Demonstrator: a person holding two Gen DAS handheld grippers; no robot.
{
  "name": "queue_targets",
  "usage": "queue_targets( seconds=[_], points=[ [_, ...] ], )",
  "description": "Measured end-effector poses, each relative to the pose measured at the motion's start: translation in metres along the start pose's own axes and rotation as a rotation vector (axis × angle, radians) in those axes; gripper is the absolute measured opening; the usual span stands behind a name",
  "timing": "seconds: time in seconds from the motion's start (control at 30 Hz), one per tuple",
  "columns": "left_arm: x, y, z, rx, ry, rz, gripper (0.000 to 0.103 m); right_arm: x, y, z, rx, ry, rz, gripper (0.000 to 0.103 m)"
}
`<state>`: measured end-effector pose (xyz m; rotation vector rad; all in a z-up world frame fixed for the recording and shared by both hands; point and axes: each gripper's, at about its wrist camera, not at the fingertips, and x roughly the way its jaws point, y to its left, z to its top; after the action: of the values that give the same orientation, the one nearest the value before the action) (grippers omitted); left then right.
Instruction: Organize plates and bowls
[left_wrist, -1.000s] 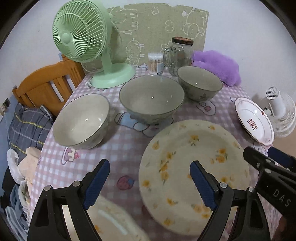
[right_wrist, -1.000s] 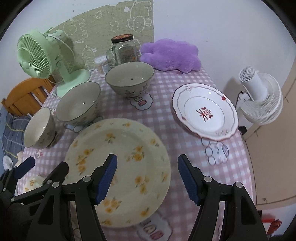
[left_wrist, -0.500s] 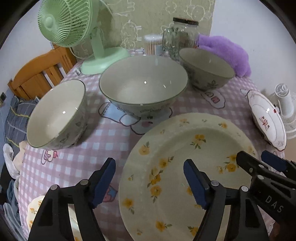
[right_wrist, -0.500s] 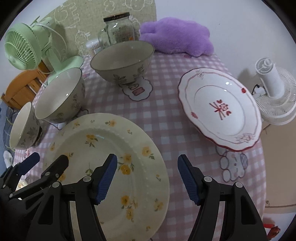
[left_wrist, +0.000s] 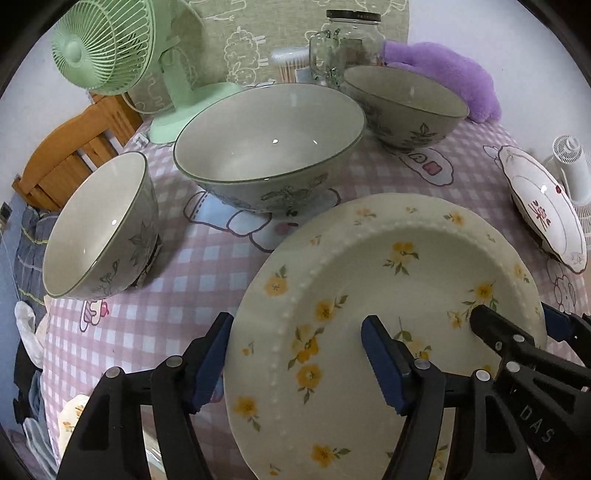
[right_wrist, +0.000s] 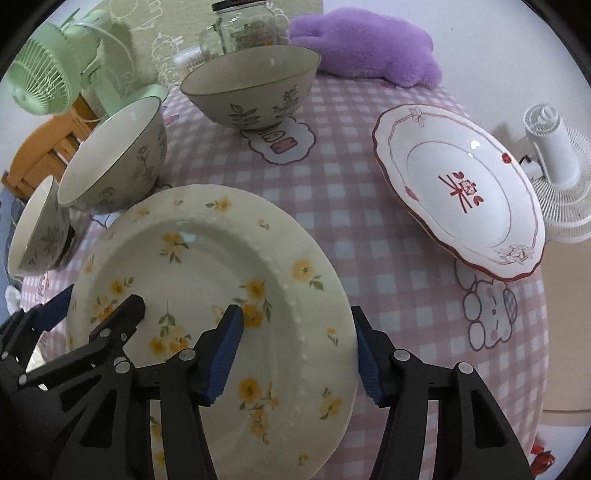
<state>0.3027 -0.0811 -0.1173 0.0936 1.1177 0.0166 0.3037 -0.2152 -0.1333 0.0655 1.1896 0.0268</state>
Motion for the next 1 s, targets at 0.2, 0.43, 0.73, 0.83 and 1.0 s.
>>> queue_targets(
  seconds=[0.2,0.43,0.73,0.83,1.0],
  points=[
    [-0.010,-0.012,-0.010,0.013,0.019,-0.057,0.070,-0.008,-0.016,-0.010,0.045,0.014,-0.026,0.059],
    [-0.015,-0.015,-0.020,0.037,0.021,-0.058,0.059,-0.017,-0.021,-0.026,0.009,0.010,-0.065,0.058],
    [-0.014,-0.015,-0.018,0.047,0.027,-0.032,0.062,-0.019,-0.016,-0.029,-0.007,-0.013,-0.095,0.059],
    [-0.015,-0.013,-0.020,0.021,0.054,-0.045,0.061,-0.020,-0.013,-0.027,-0.018,-0.011,-0.112,0.059],
    [-0.025,-0.015,-0.028,0.016,0.087,-0.023,0.061,-0.028,-0.008,-0.034,-0.043,0.009,-0.117,0.059]
  ],
)
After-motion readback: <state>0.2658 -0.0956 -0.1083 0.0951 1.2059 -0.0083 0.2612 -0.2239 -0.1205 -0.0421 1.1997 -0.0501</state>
